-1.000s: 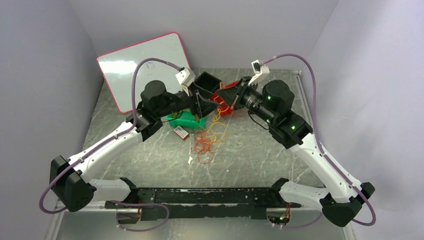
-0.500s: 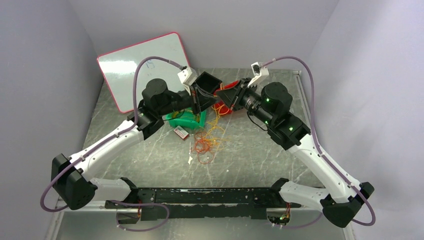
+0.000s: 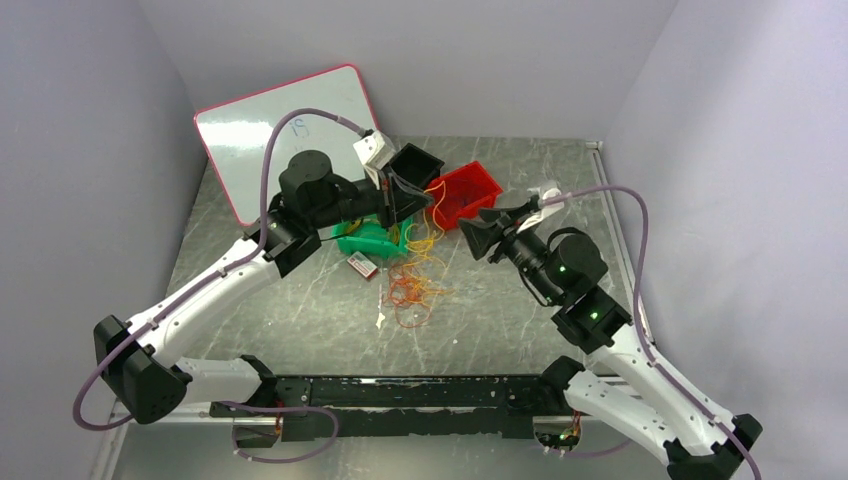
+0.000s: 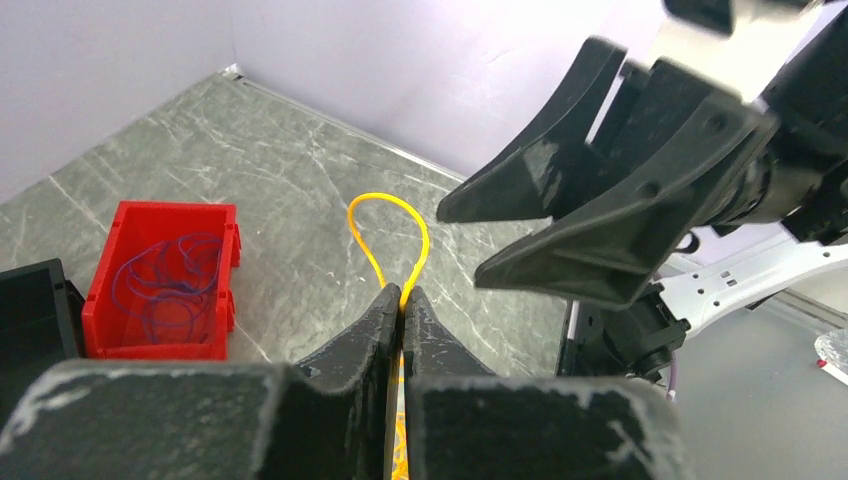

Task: Untangle the cables
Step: Untie the cable.

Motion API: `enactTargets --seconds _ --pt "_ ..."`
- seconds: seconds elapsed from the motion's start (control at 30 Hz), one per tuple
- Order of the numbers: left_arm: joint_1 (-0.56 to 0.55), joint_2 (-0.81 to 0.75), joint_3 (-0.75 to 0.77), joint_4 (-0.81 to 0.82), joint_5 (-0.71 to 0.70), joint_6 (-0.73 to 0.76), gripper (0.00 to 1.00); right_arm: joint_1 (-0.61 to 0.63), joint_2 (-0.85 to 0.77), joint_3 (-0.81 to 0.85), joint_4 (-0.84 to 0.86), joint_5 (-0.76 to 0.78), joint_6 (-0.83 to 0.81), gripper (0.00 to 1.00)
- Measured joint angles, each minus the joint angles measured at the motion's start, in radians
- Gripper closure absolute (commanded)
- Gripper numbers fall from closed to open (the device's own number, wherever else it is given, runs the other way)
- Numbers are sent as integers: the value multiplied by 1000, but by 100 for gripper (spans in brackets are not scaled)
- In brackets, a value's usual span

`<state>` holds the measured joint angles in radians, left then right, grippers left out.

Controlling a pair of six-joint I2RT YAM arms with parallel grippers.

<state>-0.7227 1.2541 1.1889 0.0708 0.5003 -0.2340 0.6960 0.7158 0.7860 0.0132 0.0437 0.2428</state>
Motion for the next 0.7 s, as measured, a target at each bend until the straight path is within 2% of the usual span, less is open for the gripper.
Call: enactTargets --seconds 0.27,0.5,0.7 --pt "0 1 35 -51 2 13 93 0 5 -181 205 -44 -154 46" --pt "0 7 43 -80 2 18 93 0 56 -182 345 -157 -179 45" --pt "0 7 43 -103 1 29 93 0 80 -165 412 -180 -172 45"
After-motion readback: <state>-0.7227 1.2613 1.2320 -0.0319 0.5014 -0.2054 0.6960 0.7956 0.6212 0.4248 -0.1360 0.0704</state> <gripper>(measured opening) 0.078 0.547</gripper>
